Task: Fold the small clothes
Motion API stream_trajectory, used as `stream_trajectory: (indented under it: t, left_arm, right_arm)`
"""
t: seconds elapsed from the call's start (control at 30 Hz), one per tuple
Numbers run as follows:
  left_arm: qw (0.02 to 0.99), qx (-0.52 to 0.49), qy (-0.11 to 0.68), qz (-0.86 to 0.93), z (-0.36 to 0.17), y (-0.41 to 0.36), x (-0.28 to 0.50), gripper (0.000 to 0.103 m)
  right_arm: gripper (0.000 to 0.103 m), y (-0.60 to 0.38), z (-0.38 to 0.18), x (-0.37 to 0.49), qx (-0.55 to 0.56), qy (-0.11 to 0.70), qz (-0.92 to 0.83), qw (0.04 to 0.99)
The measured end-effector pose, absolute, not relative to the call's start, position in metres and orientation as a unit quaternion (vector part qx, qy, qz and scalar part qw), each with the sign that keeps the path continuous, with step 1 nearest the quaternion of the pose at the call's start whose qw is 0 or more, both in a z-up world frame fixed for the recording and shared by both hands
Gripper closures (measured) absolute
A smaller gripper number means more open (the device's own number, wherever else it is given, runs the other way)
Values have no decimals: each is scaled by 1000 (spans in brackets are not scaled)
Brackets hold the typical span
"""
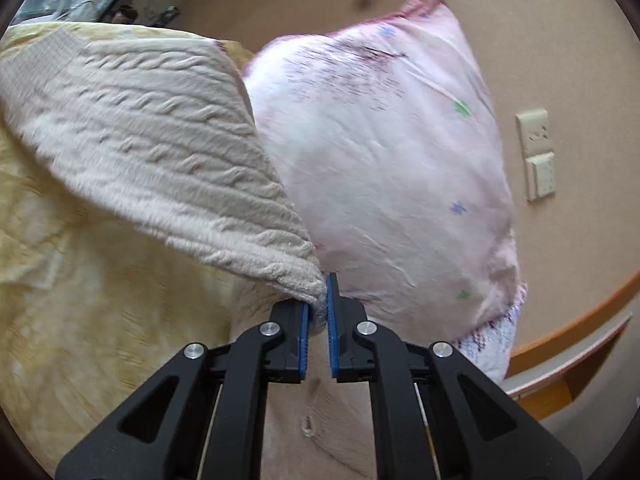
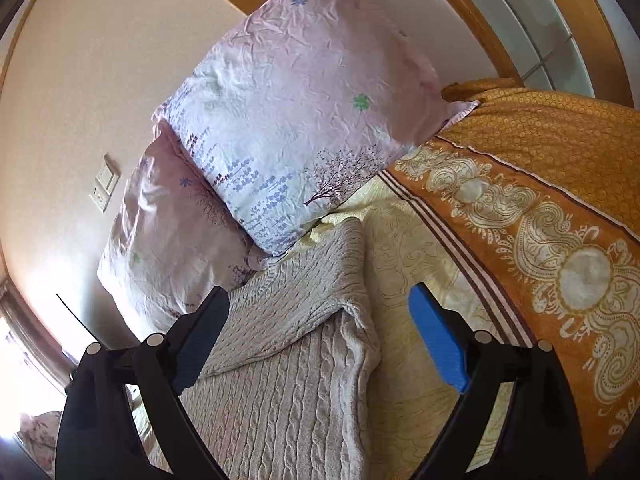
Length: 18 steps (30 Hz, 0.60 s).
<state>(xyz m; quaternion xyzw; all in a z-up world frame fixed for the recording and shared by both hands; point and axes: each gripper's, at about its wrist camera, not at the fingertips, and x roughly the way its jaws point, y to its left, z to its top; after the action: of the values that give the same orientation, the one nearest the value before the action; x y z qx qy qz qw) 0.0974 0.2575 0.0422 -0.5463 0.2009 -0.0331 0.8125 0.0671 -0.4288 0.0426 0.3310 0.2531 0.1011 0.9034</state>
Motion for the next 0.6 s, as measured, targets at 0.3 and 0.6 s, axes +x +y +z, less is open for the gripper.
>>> stream_trajectory:
  t: [0.3, 0.6]
  left_arm:
    - [815, -445, 317, -194, 25, 78, 132, 84]
    - [773, -535, 324, -108, -12, 119, 123, 50]
  right_arm:
    - [10, -432, 39, 64, 345, 251, 99, 899]
    - [10, -432, 40, 64, 345, 251, 106, 898]
